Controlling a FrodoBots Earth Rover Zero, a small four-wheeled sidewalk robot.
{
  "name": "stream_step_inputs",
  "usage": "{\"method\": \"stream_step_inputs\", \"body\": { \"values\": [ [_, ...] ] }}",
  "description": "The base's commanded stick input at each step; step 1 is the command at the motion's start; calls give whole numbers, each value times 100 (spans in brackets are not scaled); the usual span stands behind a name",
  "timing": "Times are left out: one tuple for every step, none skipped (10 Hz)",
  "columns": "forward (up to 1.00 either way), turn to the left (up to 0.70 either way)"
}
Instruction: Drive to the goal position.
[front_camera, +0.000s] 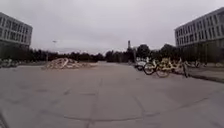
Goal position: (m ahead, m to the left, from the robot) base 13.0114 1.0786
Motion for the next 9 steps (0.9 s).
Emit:
{"method": "stream_step_inputs", "body": {
  "values": [
    [70, 0],
    [70, 0],
    [70, 0],
    [70, 0],
    [70, 0],
    [70, 0],
    [70, 0],
    [70, 0],
    [70, 0]
  ]
}}
